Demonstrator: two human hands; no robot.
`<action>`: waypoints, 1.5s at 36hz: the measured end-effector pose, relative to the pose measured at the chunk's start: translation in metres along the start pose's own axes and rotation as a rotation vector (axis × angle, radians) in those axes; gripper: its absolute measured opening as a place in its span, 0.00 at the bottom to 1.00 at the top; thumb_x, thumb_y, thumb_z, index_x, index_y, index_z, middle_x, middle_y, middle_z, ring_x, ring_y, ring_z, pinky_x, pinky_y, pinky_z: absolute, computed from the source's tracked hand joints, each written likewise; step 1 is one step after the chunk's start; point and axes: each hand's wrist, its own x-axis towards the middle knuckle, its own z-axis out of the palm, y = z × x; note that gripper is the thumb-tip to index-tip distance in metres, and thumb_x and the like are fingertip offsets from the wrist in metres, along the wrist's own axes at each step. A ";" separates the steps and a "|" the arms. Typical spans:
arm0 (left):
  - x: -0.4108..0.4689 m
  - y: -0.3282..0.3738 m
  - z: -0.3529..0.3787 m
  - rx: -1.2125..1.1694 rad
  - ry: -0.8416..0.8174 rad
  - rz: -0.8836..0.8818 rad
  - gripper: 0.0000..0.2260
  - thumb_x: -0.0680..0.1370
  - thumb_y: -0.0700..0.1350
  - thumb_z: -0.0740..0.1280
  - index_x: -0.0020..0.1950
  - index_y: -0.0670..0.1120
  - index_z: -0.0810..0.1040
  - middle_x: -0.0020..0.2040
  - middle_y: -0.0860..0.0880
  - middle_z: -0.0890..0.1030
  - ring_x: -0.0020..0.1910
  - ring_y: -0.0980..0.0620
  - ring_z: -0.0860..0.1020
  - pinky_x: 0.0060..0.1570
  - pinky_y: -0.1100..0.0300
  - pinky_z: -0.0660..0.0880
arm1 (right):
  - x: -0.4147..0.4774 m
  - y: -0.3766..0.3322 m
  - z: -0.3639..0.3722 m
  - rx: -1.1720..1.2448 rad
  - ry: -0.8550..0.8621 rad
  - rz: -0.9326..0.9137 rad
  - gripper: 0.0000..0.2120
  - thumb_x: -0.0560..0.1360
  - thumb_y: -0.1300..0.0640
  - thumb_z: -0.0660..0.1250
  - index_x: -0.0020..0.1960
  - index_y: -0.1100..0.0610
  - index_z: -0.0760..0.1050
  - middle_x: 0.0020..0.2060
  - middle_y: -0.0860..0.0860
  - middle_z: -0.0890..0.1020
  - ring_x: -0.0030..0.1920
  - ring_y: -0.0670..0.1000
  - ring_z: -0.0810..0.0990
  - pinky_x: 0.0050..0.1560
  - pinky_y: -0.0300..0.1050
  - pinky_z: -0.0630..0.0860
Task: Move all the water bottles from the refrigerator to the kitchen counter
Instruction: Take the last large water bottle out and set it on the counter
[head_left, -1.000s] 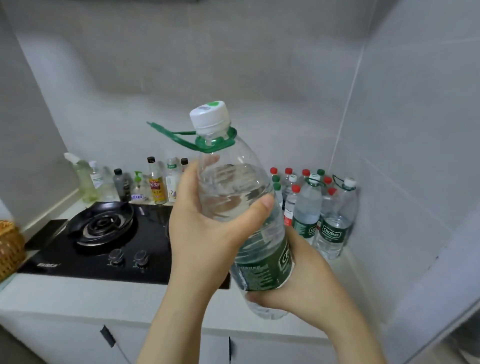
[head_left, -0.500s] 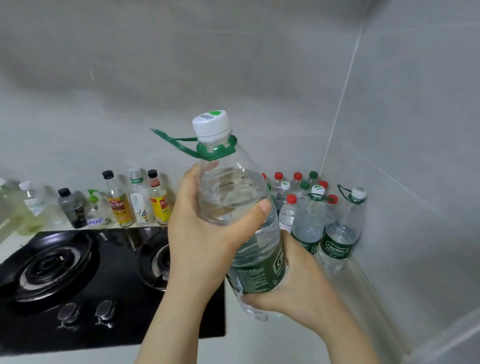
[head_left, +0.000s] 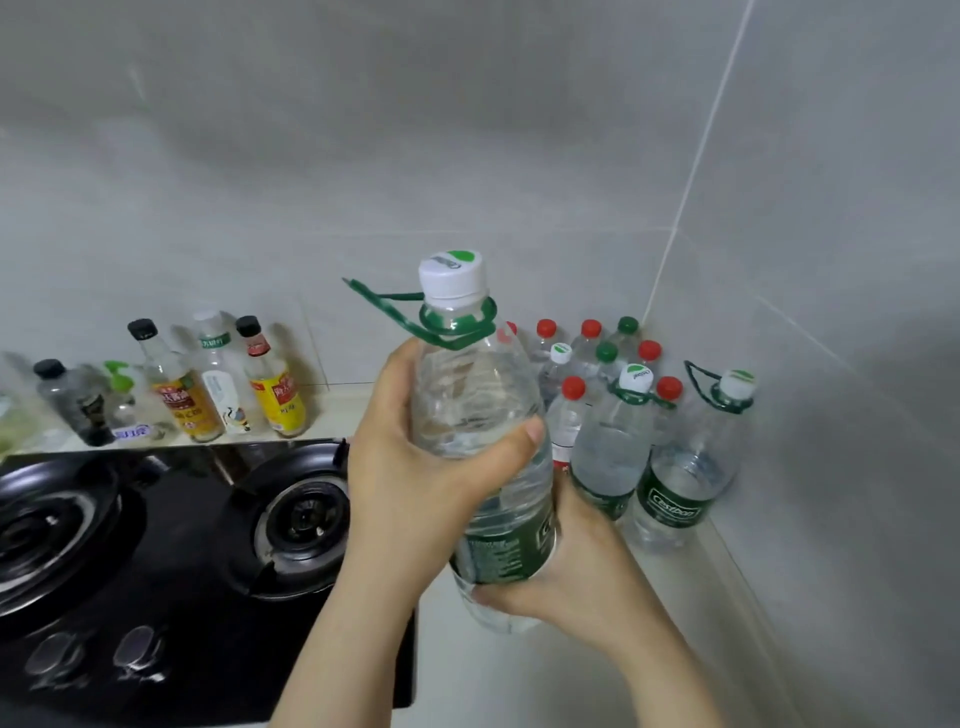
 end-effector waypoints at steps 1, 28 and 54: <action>0.003 -0.004 0.004 0.010 -0.004 -0.008 0.27 0.60 0.48 0.79 0.56 0.55 0.75 0.50 0.58 0.83 0.50 0.59 0.82 0.51 0.54 0.78 | 0.005 0.006 0.001 0.004 -0.005 0.002 0.41 0.51 0.41 0.79 0.59 0.36 0.62 0.53 0.34 0.77 0.54 0.36 0.76 0.54 0.40 0.76; 0.069 -0.134 0.060 0.052 -0.152 -0.265 0.31 0.60 0.41 0.81 0.61 0.49 0.76 0.54 0.51 0.83 0.54 0.52 0.82 0.55 0.48 0.78 | 0.095 0.128 0.051 0.167 -0.058 0.221 0.41 0.54 0.45 0.78 0.62 0.38 0.64 0.53 0.34 0.78 0.55 0.37 0.77 0.54 0.43 0.77; 0.095 -0.164 0.075 0.085 -0.335 -0.288 0.28 0.61 0.35 0.80 0.58 0.49 0.77 0.50 0.54 0.84 0.51 0.56 0.82 0.48 0.63 0.78 | 0.117 0.161 0.074 0.308 0.150 0.237 0.42 0.58 0.60 0.79 0.68 0.46 0.65 0.59 0.39 0.77 0.62 0.41 0.75 0.62 0.44 0.73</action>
